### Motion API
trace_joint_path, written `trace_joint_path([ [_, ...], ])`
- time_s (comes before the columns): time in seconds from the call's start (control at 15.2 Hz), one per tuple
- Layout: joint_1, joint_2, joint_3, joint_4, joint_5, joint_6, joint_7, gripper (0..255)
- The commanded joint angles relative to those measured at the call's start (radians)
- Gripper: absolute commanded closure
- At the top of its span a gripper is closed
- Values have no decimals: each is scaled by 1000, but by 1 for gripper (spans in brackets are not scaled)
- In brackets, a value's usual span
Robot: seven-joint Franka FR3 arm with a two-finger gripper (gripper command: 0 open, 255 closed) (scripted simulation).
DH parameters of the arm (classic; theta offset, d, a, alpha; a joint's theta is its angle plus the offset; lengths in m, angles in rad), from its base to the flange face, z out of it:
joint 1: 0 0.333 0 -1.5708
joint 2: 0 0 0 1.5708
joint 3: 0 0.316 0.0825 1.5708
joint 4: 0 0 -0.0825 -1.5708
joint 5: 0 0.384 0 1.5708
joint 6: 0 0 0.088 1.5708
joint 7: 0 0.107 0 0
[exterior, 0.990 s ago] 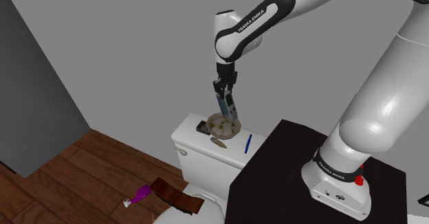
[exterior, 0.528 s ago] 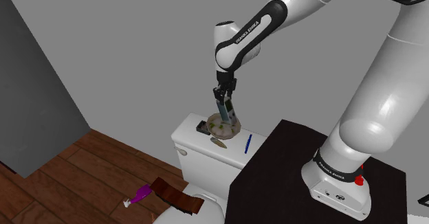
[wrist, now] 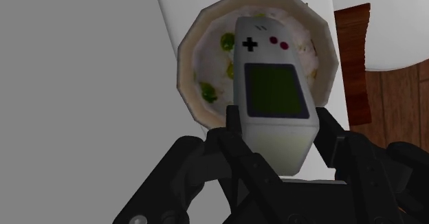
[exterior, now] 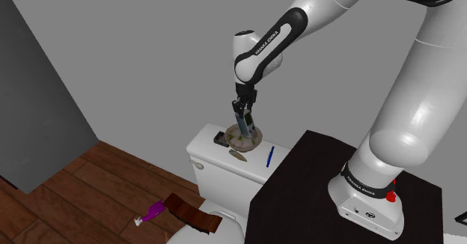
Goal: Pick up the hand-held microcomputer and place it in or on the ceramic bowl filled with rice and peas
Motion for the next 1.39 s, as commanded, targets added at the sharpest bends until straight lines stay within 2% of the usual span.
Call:
trace_joint_path([
  [0.0,0,1,0,0,0,0,0,255],
  [0.13,0,1,0,0,0,0,0,255],
  [0.2,0,1,0,0,0,1,0,0],
  [0.53,0,1,0,0,0,0,0,0],
  [0.79,0,-89,3,41,13,-130,-9,0],
  [1.32,0,-89,2,41,13,-130,-9,0],
])
